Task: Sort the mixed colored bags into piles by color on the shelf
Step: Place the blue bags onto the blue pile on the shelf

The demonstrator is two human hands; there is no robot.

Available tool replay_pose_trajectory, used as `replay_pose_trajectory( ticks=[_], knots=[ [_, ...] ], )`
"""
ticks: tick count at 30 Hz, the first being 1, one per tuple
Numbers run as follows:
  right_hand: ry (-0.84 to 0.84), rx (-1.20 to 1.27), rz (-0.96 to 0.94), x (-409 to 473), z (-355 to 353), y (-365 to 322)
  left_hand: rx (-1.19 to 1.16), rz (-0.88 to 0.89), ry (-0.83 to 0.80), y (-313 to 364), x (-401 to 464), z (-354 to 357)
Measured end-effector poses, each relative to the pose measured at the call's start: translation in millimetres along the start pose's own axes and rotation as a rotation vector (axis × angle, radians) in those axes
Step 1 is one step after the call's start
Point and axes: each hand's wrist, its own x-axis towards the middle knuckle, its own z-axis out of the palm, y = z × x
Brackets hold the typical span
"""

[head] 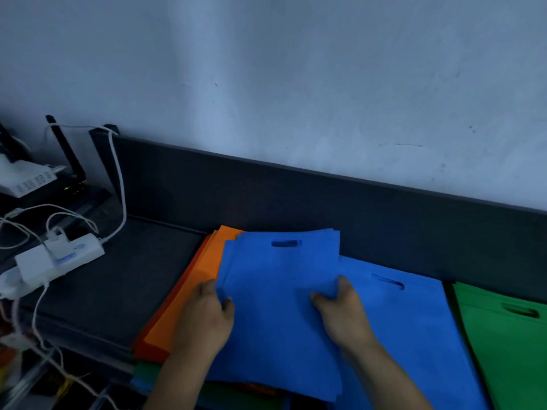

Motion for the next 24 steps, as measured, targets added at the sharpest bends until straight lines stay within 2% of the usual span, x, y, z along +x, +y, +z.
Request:
replay_pose_trajectory(
  ticks=[4,7,11,17,22,24],
  knots=[
    [0.023,0.062,0.030,3.5,-55.9,-0.8,-0.061,0.064,0.039,31.3,-12.4,-0.6],
    [0.026,0.106,0.080,11.3,-110.5,14.6,-0.214,0.182,-0.026,72.5,-25.5,20.2],
    [0.052,0.042,0.105,5.7,-158.1,38.7,-0.426,0.202,-0.157,114.9,-31.8,60.2],
    [0.162,-0.039,0.172,-1.3,-207.6,71.0,-0.406,0.145,-0.356,158.1,-43.7,106.7],
    [0.183,-0.185,0.128,-4.8,-227.3,82.8,-0.332,0.139,-0.343,172.9,-50.5,122.7],
    [0.176,-0.173,0.113,-3.1,-232.4,83.2,-0.338,0.144,-0.308,172.6,-51.1,124.7]
  ],
)
